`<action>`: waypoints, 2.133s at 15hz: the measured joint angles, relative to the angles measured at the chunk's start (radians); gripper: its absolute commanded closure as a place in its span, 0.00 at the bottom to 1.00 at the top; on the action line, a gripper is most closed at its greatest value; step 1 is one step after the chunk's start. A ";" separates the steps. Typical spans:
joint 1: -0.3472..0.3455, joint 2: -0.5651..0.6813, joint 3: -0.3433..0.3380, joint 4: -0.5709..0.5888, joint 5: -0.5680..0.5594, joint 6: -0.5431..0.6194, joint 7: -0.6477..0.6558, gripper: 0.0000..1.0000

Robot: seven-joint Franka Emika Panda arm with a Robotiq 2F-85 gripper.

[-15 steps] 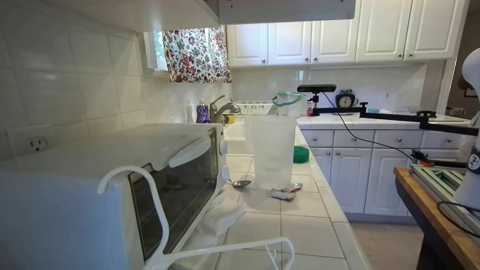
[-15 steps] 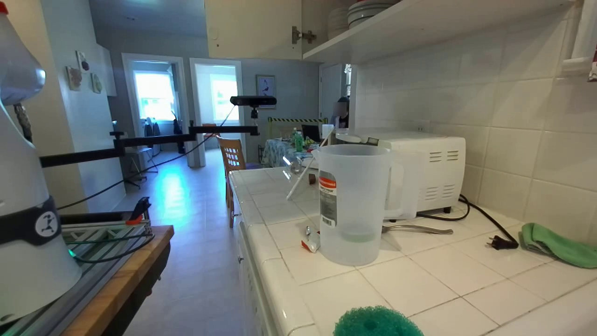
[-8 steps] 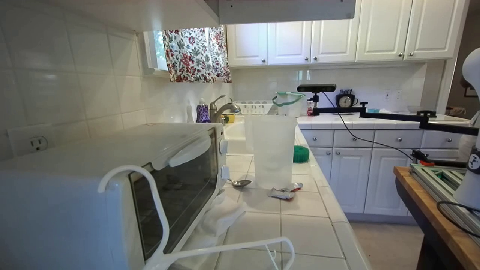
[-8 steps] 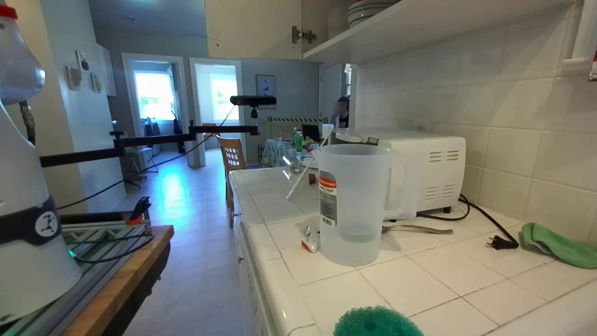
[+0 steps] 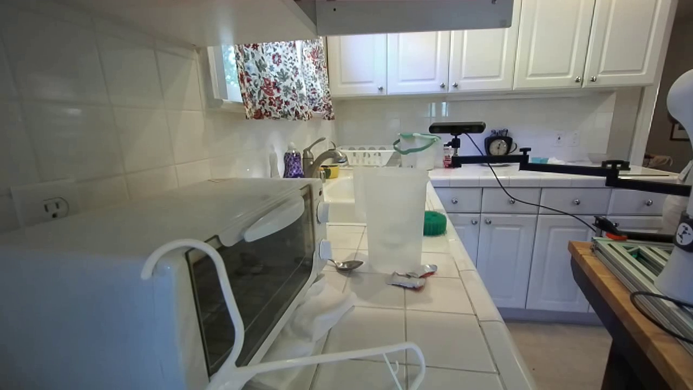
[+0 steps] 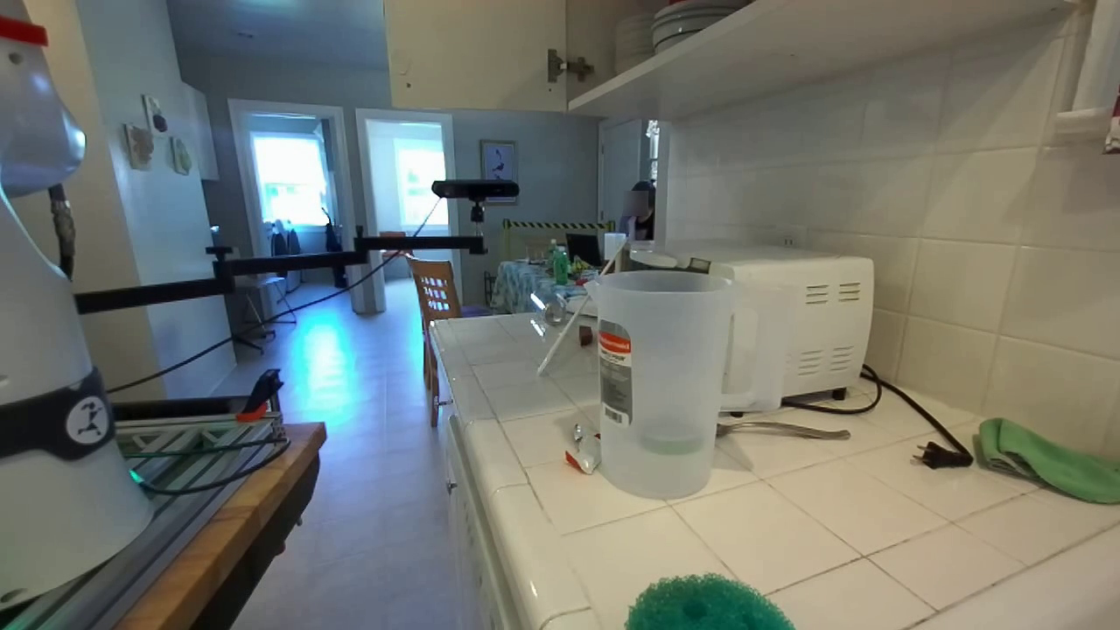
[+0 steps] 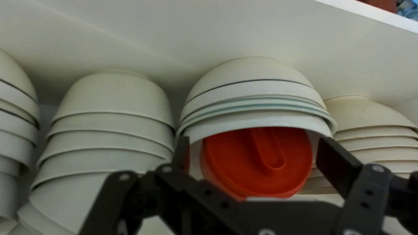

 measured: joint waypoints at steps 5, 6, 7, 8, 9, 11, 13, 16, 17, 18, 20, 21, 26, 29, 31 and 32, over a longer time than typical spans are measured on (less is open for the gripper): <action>0.010 0.068 0.017 0.068 -0.016 -0.001 0.000 0.00; 0.015 0.079 0.019 0.081 -0.020 -0.001 0.000 0.00; 0.020 0.089 0.020 0.092 -0.022 -0.001 0.000 0.00; 0.025 0.096 0.019 0.101 -0.027 -0.001 0.000 0.00; 0.029 0.104 0.019 0.110 -0.035 -0.001 0.000 0.00; 0.034 0.119 0.019 0.125 -0.048 -0.001 0.000 0.00; 0.038 0.135 0.019 0.141 -0.063 0.000 0.000 0.00; 0.040 0.159 0.019 0.163 -0.085 0.012 0.000 0.00; 0.041 0.166 0.019 0.170 -0.089 0.016 0.000 0.00; 0.042 0.174 0.019 0.178 -0.092 0.020 0.000 0.00; 0.044 0.188 0.019 0.194 -0.094 0.025 0.000 0.00; 0.045 0.193 0.019 0.200 -0.094 0.026 0.000 0.00; 0.055 0.219 0.019 0.231 -0.094 0.027 0.000 0.00; 0.059 0.235 0.019 0.248 -0.094 0.027 0.000 0.19; 0.059 0.244 0.019 0.258 -0.094 0.027 0.000 0.32; 0.059 0.248 0.019 0.263 -0.094 0.027 0.000 0.40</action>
